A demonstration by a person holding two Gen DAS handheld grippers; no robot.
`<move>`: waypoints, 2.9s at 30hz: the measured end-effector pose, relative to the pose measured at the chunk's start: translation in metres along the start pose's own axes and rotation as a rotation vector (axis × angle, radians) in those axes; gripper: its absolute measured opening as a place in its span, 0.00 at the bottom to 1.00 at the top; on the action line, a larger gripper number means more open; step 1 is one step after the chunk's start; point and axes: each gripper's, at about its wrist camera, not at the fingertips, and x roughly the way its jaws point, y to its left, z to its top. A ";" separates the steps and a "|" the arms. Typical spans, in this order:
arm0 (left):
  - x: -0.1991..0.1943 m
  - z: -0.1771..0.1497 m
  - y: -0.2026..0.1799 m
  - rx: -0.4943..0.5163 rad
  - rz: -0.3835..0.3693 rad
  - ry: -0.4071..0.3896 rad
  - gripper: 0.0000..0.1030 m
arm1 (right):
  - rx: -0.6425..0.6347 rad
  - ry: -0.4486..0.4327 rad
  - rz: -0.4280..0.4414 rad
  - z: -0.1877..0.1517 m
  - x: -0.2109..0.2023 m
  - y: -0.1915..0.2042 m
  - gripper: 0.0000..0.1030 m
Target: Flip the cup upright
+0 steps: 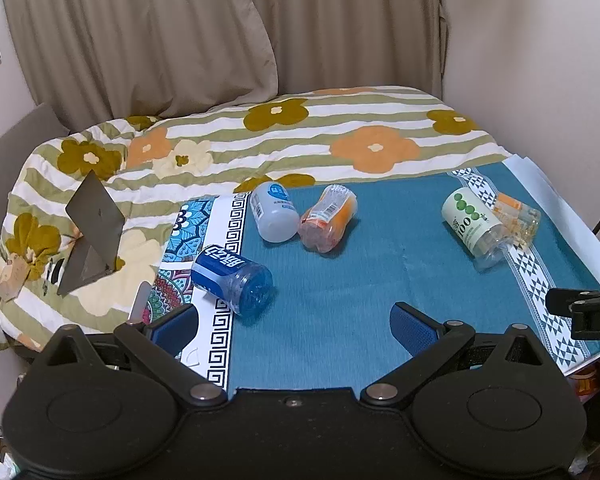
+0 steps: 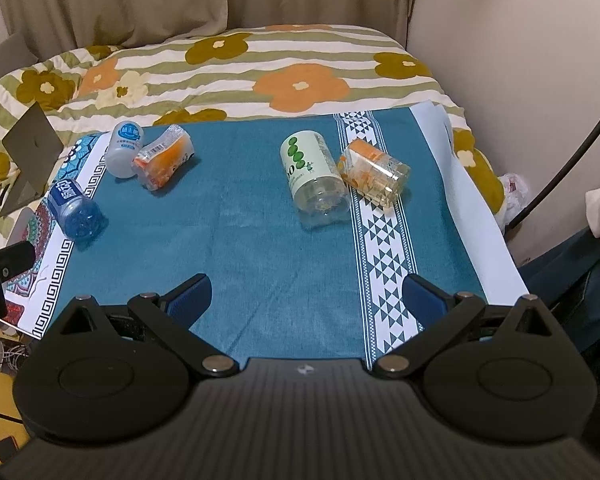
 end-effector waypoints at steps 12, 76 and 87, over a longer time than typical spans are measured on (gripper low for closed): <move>0.004 0.003 0.001 -0.013 -0.015 0.013 1.00 | 0.003 0.011 -0.004 -0.002 0.003 -0.002 1.00; 0.292 0.119 -0.069 0.541 -0.172 0.404 0.55 | 0.086 0.132 0.150 0.044 0.139 -0.042 1.00; 0.244 0.119 -0.066 0.413 -0.193 0.408 0.55 | 0.080 0.106 0.162 0.046 0.123 -0.050 1.00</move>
